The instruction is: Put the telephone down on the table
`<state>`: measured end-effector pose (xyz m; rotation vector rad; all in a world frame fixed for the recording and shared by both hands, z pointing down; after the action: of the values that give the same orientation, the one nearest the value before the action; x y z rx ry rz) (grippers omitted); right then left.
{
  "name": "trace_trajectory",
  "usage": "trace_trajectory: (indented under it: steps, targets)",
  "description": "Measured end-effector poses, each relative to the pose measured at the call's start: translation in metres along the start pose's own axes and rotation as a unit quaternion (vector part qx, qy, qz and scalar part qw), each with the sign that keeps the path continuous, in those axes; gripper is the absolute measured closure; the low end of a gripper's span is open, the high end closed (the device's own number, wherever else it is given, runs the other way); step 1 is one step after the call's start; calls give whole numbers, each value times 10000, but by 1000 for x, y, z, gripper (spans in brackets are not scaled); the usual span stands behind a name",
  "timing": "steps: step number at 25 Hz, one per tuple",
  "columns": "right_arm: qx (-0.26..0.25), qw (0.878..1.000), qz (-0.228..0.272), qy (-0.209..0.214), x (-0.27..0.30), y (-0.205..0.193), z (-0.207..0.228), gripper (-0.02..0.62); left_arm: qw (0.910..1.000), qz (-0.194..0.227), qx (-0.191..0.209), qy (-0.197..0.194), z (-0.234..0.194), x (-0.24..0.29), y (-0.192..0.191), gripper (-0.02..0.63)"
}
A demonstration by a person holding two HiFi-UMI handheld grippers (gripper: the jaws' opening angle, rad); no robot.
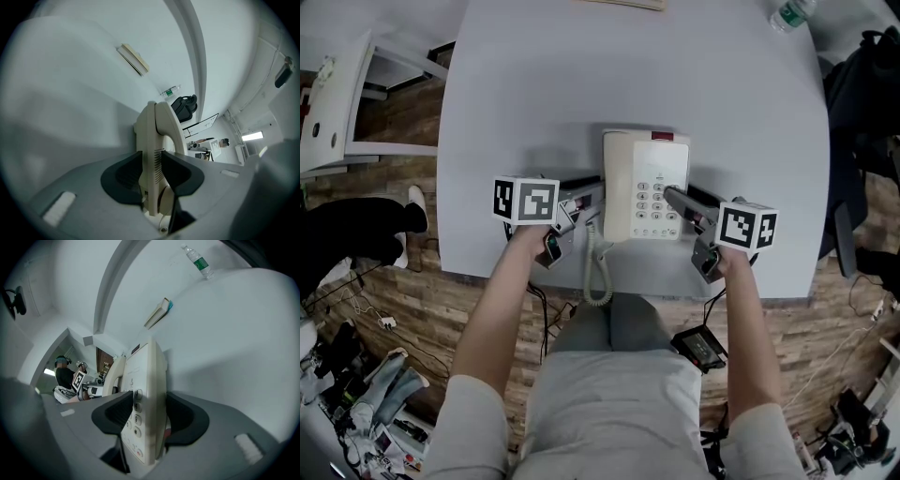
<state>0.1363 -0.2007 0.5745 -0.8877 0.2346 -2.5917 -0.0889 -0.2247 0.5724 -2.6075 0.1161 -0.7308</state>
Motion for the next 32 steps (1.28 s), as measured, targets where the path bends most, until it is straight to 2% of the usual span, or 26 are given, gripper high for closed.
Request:
trace_trajectory:
  steps: [4,9,19,25,32]
  targets:
    - [116,9998,-55,139,0,-3,2,364,10000,-26,-67,-9,-3,0,0,441]
    - [199,9995,0,235,-3,-3,1,360,10000,-11,-53,52,-4,-6,1,447]
    - [96,9999,45,107,-7,-4,-2,360,9999,75,-29,115,-5,-23,-3,457]
    - [-108,9997,173,-135,-22,-5,2,410,9996,70,178,196,2,-35,-3,487]
    - [-279,9985,302,-358,-35,-12,-2,518,9970,202,632,392,13,-50,-2,563]
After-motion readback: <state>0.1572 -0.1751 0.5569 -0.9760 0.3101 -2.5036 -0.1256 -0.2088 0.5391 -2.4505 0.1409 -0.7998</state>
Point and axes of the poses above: the fingertips, and each gripper's own axes: x forward along the fingers, z to its right, y out of its top, the point moved 6 cm from there along -x, backward along the fingers, and after that the axes turned 8 degrees about x, right-handed, at the moved point
